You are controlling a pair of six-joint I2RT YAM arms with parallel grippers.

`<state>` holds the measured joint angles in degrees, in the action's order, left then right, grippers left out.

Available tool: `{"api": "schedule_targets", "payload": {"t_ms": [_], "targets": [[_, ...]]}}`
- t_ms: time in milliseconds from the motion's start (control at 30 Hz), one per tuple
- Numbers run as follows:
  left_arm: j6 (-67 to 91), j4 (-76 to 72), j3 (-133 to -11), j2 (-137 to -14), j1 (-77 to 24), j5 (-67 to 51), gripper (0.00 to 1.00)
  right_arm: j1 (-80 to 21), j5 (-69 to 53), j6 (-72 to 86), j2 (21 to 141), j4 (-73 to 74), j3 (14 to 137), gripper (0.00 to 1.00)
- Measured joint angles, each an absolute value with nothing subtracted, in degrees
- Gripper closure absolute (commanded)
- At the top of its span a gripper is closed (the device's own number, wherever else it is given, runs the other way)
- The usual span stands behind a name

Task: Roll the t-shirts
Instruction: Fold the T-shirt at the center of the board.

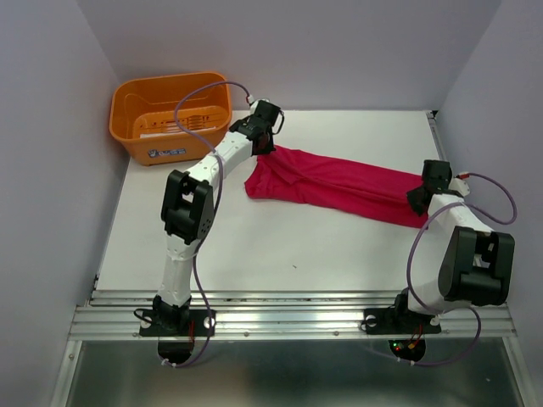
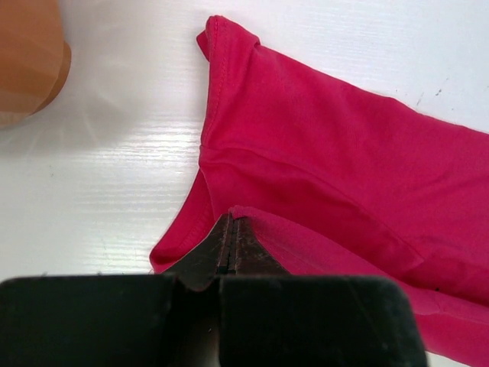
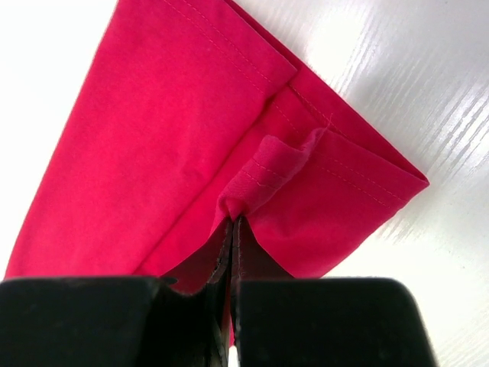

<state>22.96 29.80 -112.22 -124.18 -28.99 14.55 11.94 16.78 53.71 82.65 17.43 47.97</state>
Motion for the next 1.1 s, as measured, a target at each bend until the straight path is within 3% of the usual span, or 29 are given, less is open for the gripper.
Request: {"api": "schedule_targets", "payload": {"t_ms": [100,167,200,267,300,333,367,467,667,800,1000,1100], "targets": [[22.9,29.5,-112.7,-125.0,-29.0,14.3,1.00,11.9,16.8,53.7,83.8,17.3,48.0,0.97],[22.7,29.6,-113.9,-126.3,-29.0,13.9,1.00,11.9,16.8,53.8,84.8,17.1,48.0,0.86],[22.6,29.6,-114.8,-127.1,-29.0,13.6,0.92,11.9,16.8,53.7,85.3,16.9,48.0,0.73],[22.0,29.7,-116.8,-128.9,-29.0,13.3,0.81,11.9,16.7,53.5,85.9,16.8,48.3,0.63],[21.7,29.9,-118.2,-129.9,-29.0,13.0,0.64,11.9,16.7,53.4,86.1,16.6,48.7,0.57],[21.3,30.4,-120.1,-131.2,-29.0,12.7,0.56,12.0,16.6,53.0,86.3,16.6,49.3,0.50],[20.8,30.8,-122.3,-132.7,-29.2,12.6,0.43,11.9,16.5,52.5,86.4,16.4,49.8,0.47],[19.7,31.0,-124.8,-134.0,-29.3,12.4,0.25,11.9,15.9,50.9,86.4,16.2,52.0,0.45],[18.5,31.7,-125.0,-133.0,-29.6,12.9,0.25,11.9,11.8,45.3,85.3,16.9,54.7,0.45],[18.5,32.5,-121.8,-128.9,-29.6,12.6,0.34,9.9,9.3,40.9,84.6,19.3,56.5,0.45],[19.2,28.4,-97.9,-109.6,-29.7,10.4,0.52,1.4,6.8,35.9,83.5,21.8,57.2,0.45],[19.1,25.6,-87.1,-102.3,-29.6,9.0,0.46,-2.0,5.7,34.7,83.7,22.5,57.5,0.45]]}}
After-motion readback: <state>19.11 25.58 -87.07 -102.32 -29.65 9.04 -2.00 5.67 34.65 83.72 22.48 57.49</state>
